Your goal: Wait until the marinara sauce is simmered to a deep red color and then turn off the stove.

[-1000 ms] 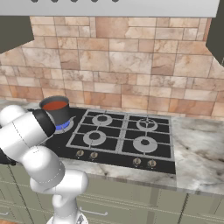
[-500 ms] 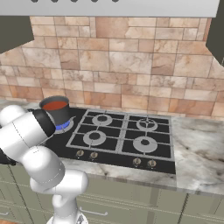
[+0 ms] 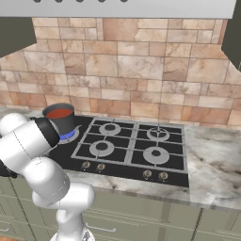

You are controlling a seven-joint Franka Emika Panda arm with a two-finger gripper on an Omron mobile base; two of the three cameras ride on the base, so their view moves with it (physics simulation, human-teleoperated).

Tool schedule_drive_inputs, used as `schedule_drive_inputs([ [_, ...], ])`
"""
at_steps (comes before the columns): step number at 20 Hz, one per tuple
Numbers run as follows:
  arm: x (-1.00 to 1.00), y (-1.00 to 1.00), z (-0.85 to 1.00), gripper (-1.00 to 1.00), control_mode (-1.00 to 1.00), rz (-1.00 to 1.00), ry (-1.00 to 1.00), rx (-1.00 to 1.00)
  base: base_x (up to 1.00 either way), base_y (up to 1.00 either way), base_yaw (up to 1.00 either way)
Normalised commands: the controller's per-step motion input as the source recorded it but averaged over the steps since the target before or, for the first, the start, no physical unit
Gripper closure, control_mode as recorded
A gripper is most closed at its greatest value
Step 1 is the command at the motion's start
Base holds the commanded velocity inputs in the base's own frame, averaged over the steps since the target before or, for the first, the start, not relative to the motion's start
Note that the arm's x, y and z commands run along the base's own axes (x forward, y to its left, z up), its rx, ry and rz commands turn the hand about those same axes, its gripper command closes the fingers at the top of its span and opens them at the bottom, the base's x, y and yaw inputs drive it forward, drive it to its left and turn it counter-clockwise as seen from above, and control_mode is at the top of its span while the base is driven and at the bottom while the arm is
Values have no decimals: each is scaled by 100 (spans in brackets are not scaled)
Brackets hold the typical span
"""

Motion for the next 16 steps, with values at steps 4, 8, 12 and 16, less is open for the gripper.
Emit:
schedule_drive_inputs([
  [4, 0, 0, 0, 100, -100, 0, 0, 0, 0, 0, 0],
  [8, 0, 0, 0, 100, -100, 0, 0, 0, 0, 0, 0],
  [12, 0, 0, 0, 100, -100, 0, 0, 0, 0, 0, 0],
  [16, 0, 0, 0, 100, -100, 0, 0, 0, 0, 0, 0],
])
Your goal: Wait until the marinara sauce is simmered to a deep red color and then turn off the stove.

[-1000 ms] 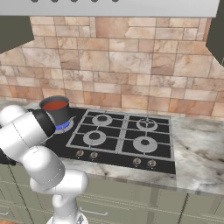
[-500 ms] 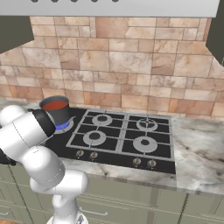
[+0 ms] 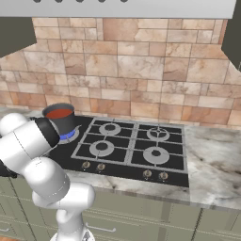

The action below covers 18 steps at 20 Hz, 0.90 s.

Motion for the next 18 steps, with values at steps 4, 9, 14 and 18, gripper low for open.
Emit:
schedule_drive_inputs([
  [4, 0, 0, 0, 100, -100, 0, 0, 0, 0, 0, 0],
  [9, 0, 0, 0, 100, -100, 0, 0, 0, 0, 0, 0],
  [14, 0, 0, 0, 100, -100, 0, 0, 0, 0, 0, 0],
  [18, 0, 0, 0, 100, -100, 0, 0, 0, 0, 0, 0],
])
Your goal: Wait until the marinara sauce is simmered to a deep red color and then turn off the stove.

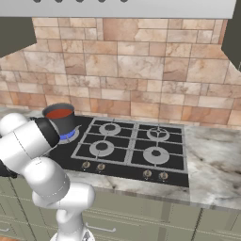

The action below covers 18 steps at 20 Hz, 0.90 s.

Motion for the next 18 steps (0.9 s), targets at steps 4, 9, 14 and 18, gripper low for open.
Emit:
schedule_drive_inputs([
  [4, 0, 0, 0, 100, -100, 0, 0, 0, 0, 0, 0],
  [9, 0, 0, 0, 100, -100, 0, 0, 0, 0, 0, 0],
  [14, 0, 0, 0, 100, -100, 0, 0, 0, 0, 0, 0],
  [18, 0, 0, 0, 100, -100, 0, 0, 0, 0, 0, 0],
])
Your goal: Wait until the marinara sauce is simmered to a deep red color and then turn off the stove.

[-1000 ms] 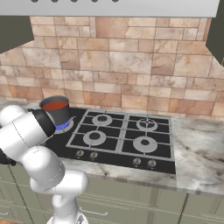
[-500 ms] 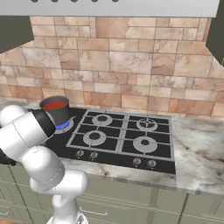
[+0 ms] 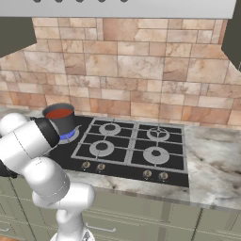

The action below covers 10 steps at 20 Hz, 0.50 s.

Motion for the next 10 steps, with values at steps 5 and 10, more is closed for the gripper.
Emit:
schedule_drive_inputs([
  [5, 0, 0, 0, 100, -100, 0, 0, 0, 0, 0, 0],
  [10, 0, 0, 0, 100, -100, 0, 0, 0, 0, 0, 0],
])
